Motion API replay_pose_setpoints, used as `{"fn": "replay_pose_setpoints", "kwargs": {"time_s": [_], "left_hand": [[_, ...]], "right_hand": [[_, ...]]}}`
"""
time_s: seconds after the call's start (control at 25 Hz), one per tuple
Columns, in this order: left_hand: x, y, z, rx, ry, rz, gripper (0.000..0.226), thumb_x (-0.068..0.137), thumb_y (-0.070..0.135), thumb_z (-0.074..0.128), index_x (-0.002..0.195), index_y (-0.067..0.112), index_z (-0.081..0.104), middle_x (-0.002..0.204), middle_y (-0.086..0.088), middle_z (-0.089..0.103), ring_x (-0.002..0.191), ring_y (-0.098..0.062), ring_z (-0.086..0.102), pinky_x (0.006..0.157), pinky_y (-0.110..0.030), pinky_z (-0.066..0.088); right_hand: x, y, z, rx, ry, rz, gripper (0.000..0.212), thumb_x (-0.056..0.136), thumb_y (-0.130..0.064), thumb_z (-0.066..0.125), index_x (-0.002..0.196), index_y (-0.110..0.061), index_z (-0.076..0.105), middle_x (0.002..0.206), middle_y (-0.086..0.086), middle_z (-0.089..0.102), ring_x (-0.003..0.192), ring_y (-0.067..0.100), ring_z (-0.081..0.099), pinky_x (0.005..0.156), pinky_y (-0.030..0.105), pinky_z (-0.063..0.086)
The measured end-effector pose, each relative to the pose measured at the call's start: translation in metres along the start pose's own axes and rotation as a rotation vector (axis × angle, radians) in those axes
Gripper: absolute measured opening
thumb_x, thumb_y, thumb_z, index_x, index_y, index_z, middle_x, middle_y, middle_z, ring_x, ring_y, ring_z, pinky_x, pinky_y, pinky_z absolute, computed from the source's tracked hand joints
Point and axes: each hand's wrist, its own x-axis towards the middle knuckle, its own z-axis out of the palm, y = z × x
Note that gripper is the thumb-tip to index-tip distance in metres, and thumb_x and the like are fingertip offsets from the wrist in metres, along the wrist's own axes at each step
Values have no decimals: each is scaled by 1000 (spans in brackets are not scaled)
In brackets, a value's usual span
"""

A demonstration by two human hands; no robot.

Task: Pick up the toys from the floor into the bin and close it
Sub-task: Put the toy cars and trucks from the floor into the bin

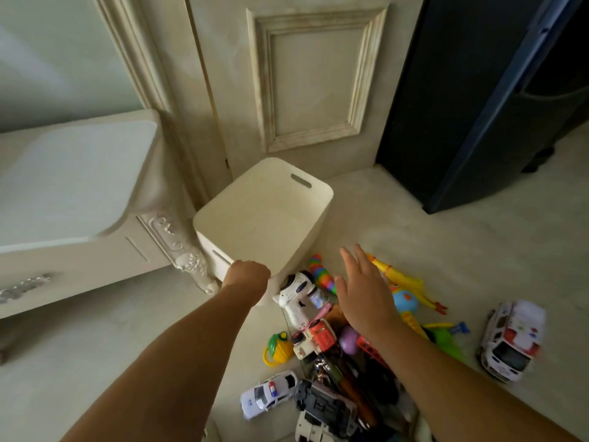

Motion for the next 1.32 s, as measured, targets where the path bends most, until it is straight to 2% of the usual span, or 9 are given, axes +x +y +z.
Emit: {"fn": "replay_pose_setpoints", "kwargs": {"time_s": [0.12, 0.28, 0.36, 0.48, 0.56, 0.8, 0.96, 1.08, 1.32], "left_hand": [[-24, 17, 10, 68, 48, 27, 36, 94, 11, 44, 120, 27, 63, 119, 4, 65, 114, -18, 58, 97, -25, 38], [-48, 33, 17, 63, 74, 23, 37, 95, 10, 42, 122, 25, 63, 125, 4, 63, 123, -17, 53, 116, -32, 23], [-60, 41, 17, 61, 68, 25, 38, 95, 9, 43, 124, 24, 62, 127, 4, 63, 124, -18, 53, 118, -34, 21], [-79, 51, 14, 65, 27, 46, 35, 94, 12, 46, 123, 23, 63, 123, 3, 65, 117, -20, 59, 105, -32, 43], [-86, 49, 17, 60, 6, 54, 34, 94, 13, 45, 122, 23, 63, 120, 3, 65, 113, -21, 61, 96, -31, 49], [-110, 41, 40, 12, -57, 137, 35, 96, 14, 41, 121, 26, 61, 118, 0, 65, 107, -23, 63, 85, -30, 47], [-124, 29, 45, -47, -103, 149, 30, 98, 29, 44, 123, 27, 61, 120, 1, 64, 110, -23, 61, 92, -34, 49], [-137, 20, 46, -81, -199, 198, 31, 95, 38, 52, 124, 31, 60, 122, 6, 63, 114, -20, 58, 91, -32, 46], [-164, 23, 55, -211, -413, 267, 38, 85, 41, 67, 120, 28, 64, 117, 7, 68, 111, -16, 59, 92, -32, 47]], "right_hand": [[-29, 15, -1, 22, 11, 10, 55, 100, -34, 37, 152, -19, 24, 161, 9, 16, 145, 25, 25, 115, 36, 29], [-60, 30, -4, 53, 50, 12, 56, 99, -32, 40, 151, -18, 27, 161, 7, 16, 143, 26, 30, 112, 38, 35], [-69, 33, -8, 51, 33, 41, 55, 99, -34, 39, 151, -18, 27, 161, 8, 16, 142, 27, 31, 112, 38, 34], [-77, 29, -11, 33, -98, 42, 52, 100, -36, 35, 148, -18, 32, 155, 9, 28, 139, 29, 32, 110, 40, 34], [-86, 26, 0, -29, -198, 20, 49, 100, -36, 34, 145, -18, 35, 151, 9, 33, 135, 29, 35, 106, 40, 37], [-83, 9, 40, -5, -264, 25, 49, 100, -35, 35, 147, -19, 31, 150, 9, 34, 135, 28, 35, 107, 41, 37], [-77, -6, 55, 29, -284, -22, 53, 97, -33, 37, 148, -29, 24, 151, 4, 33, 134, 29, 36, 104, 48, 41], [-81, -13, 62, 57, -309, -45, 56, 96, -32, 38, 149, -32, 22, 151, 3, 33, 136, 28, 35, 102, 49, 43], [-94, -4, 62, 37, -327, -81, 56, 97, -32, 39, 150, -29, 22, 152, 7, 31, 138, 31, 33, 102, 46, 44]]}}
